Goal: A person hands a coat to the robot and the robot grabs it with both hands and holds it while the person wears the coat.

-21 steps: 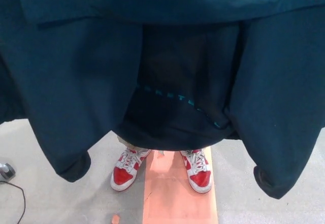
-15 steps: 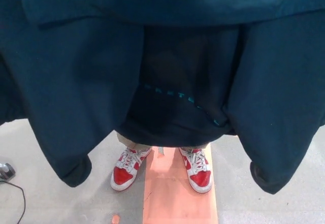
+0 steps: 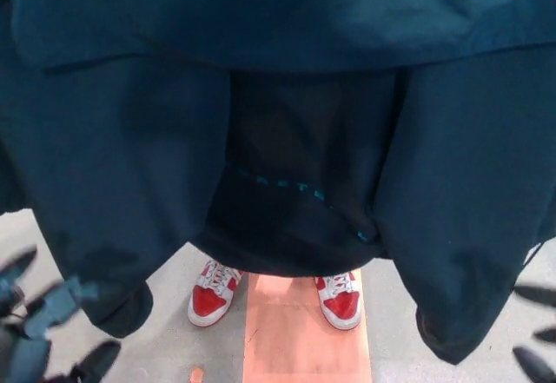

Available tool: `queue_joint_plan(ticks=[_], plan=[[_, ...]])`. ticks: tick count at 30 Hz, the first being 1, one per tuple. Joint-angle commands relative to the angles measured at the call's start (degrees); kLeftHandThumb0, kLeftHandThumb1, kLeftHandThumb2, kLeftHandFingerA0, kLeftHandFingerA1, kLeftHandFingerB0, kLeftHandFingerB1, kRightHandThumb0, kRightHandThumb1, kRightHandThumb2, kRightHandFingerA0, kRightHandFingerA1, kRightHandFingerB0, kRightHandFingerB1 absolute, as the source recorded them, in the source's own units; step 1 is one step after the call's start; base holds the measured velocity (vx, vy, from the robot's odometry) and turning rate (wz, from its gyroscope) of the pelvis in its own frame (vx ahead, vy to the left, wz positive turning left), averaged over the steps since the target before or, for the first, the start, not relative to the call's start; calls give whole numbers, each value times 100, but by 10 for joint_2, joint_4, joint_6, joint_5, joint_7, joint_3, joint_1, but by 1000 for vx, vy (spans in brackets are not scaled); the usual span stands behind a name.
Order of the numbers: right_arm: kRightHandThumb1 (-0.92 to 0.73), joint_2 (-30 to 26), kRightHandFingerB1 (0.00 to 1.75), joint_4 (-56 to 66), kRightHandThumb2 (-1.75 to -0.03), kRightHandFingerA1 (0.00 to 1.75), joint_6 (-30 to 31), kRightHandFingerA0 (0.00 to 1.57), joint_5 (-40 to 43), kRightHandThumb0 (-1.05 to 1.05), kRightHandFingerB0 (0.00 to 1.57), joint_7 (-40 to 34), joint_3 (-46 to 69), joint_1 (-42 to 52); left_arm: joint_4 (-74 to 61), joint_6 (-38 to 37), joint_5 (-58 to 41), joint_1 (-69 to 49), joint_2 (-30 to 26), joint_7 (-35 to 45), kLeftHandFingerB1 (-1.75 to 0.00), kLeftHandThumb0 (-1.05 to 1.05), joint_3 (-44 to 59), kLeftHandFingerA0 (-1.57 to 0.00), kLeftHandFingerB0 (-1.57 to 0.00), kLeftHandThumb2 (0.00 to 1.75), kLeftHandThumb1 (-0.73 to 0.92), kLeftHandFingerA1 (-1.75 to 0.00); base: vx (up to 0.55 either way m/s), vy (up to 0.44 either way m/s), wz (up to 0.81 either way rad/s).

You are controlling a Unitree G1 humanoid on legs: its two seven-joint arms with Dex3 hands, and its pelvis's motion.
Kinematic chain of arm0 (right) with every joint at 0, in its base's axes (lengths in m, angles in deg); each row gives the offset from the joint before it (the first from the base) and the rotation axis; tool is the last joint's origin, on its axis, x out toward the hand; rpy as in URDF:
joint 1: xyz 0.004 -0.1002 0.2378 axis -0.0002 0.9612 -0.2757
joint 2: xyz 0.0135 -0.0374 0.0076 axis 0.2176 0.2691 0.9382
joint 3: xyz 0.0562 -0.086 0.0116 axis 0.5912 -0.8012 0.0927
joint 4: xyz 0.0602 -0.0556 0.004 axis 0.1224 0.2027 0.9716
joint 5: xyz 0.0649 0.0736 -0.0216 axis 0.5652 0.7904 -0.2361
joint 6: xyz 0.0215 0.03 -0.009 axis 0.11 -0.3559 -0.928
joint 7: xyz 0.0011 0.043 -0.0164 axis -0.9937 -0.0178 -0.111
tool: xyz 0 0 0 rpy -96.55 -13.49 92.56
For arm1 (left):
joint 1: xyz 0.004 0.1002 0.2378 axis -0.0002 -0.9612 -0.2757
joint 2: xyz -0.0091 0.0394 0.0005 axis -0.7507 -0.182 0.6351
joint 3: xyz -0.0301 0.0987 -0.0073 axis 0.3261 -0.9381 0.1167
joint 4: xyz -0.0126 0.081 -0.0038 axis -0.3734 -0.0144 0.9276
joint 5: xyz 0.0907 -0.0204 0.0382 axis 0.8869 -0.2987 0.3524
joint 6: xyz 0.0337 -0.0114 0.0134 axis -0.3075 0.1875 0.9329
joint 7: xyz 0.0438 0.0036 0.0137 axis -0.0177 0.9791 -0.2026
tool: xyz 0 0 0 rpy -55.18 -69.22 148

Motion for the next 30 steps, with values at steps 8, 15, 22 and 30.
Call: queue_joint_plan(ticks=[8,15,22,30], plan=[[-53,-148,34,285,-87,52,-57,23,176,-76,6,62,239,-196,-317,-182,-157,175,-142,62,-45,-68,224,-40,-49,72,34,-51,0,0,0],[-56,-248,10,243,-92,28,11,7,238,-88,5,123,255,-352,-309,-104,-173,325,-207,114,-40,-83,248,-26,-44,53,38,-47,0,0,0],[-55,-335,17,173,-96,33,108,10,246,-83,0,208,205,-474,-222,-6,-254,414,-321,266,-49,-38,212,0,0,84,16,-50,0,0,0],[-54,-424,14,78,-79,40,187,8,249,-86,3,368,72,-598,-50,8,-214,539,-364,419,-14,-87,62,-4,-4,97,54,-20,0,0,0]])
